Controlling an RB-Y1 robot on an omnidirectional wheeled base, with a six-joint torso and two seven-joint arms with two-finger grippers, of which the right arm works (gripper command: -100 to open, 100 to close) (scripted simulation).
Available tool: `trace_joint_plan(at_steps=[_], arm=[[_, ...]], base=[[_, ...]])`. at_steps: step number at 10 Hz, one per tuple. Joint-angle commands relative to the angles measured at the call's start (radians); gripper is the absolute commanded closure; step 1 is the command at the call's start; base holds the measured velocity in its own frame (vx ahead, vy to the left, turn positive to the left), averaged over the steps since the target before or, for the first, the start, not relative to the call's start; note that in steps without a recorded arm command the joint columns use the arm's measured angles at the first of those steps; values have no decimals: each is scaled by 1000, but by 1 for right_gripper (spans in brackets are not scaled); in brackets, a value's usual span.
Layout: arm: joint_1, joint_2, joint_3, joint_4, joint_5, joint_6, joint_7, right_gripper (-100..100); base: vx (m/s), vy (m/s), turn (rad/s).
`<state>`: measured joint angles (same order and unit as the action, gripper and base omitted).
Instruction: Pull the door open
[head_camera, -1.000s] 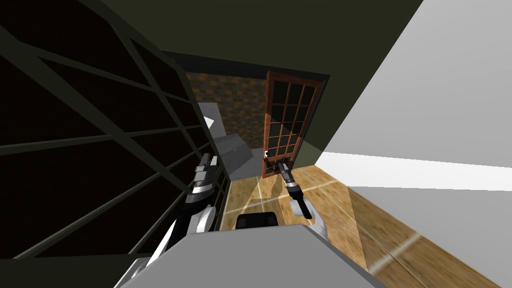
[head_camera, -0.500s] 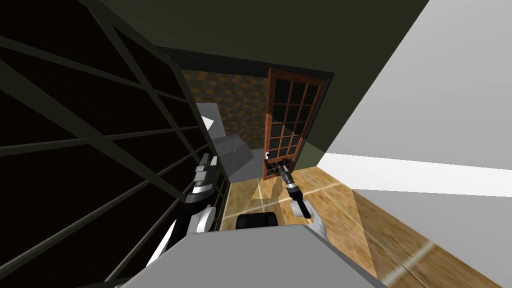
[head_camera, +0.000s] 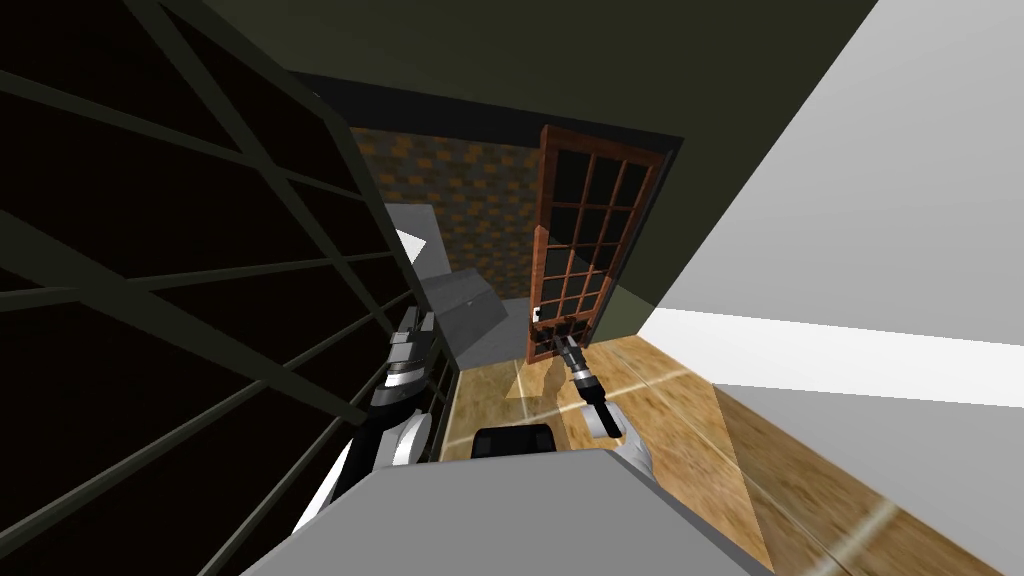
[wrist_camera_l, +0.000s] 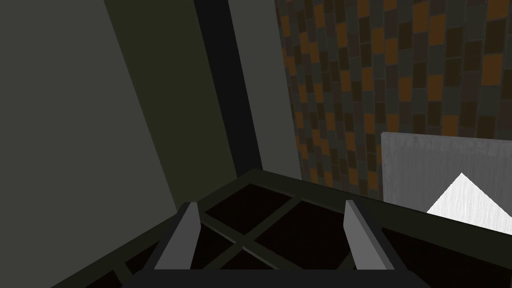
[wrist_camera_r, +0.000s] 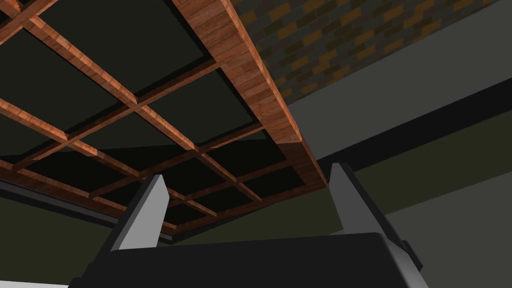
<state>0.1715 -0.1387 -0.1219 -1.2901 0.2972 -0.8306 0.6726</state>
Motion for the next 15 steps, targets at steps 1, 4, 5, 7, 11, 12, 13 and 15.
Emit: trace_joint_plan(at_steps=[1, 4, 5, 7, 11, 12, 13, 15], arm=[[-11, -6, -8, 41, 9, -8, 32, -100], [-32, -12, -20, 115, 26, -23, 86, -100], [-39, -14, -24, 139, 31, -28, 104, -100], [-53, -18, -32, 188, 42, -38, 140, -100], [-79, -24, -47, 277, 62, -56, 206, -100], [-85, -26, -51, 299, 67, -61, 222, -100], [-91, -27, -55, 321, 72, -65, 238, -100], [-102, -30, -61, 359, 81, -73, 266, -100]], base=[[101, 16, 5], [102, 13, 4], [102, 22, 3], [96, 6, 3], [100, 15, 3], [106, 15, 5], [99, 5, 2], [98, 19, 3]])
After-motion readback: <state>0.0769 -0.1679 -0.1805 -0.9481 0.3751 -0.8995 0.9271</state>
